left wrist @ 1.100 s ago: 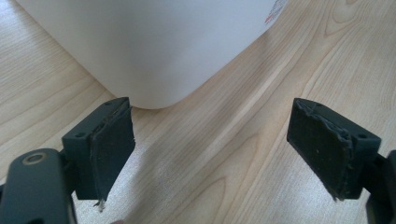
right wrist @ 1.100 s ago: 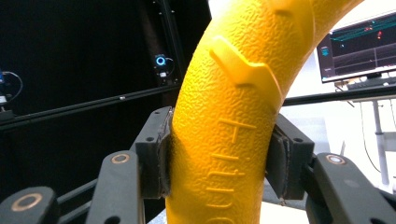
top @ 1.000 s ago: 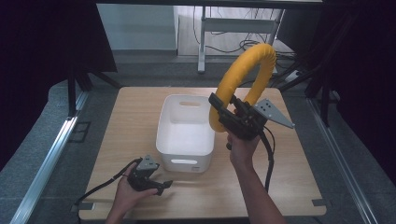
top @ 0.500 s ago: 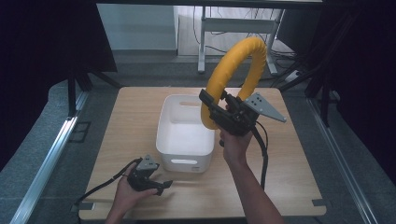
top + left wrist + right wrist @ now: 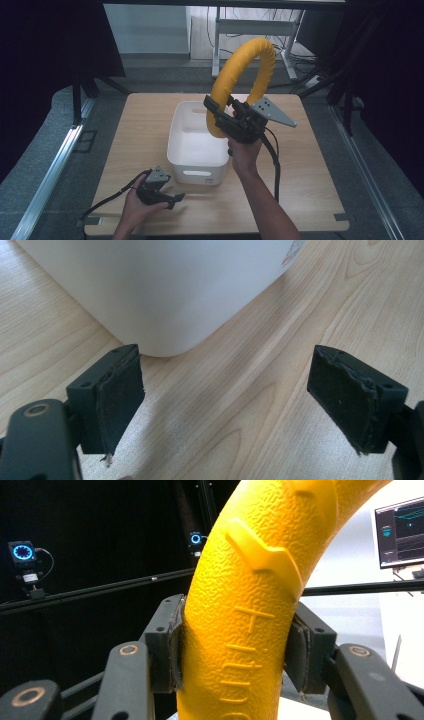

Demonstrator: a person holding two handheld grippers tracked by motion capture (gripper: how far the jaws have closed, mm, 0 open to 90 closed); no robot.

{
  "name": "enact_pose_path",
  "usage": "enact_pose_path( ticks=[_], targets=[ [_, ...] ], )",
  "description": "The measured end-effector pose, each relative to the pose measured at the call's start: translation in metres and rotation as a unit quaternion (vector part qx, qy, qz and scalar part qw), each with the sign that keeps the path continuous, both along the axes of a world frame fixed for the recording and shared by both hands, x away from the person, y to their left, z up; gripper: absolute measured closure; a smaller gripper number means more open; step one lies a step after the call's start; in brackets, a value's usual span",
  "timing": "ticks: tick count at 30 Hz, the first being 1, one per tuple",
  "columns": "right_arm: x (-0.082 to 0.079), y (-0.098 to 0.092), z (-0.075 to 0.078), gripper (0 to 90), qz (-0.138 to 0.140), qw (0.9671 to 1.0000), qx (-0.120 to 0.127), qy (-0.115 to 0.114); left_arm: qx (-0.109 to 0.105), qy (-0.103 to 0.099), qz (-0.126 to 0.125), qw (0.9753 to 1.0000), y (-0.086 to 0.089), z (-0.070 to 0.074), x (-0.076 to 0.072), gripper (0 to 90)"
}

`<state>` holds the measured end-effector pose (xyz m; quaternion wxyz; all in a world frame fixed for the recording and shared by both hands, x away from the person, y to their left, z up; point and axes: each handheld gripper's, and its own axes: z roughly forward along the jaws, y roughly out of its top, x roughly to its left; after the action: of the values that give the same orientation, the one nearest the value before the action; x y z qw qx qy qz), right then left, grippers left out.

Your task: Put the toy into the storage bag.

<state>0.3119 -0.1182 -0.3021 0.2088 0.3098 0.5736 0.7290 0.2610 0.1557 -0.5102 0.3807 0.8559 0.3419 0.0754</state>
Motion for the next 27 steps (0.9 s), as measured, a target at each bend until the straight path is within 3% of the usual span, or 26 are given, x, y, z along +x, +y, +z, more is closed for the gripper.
enact_pose_path(
  ticks=[27],
  targets=[
    [-0.001,0.038,-0.014,47.9,0.03,0.9995,-0.01,0.007,-0.001,0.002,-0.003,1.0,-0.001,-0.001,0.0,15.0]
  ],
)
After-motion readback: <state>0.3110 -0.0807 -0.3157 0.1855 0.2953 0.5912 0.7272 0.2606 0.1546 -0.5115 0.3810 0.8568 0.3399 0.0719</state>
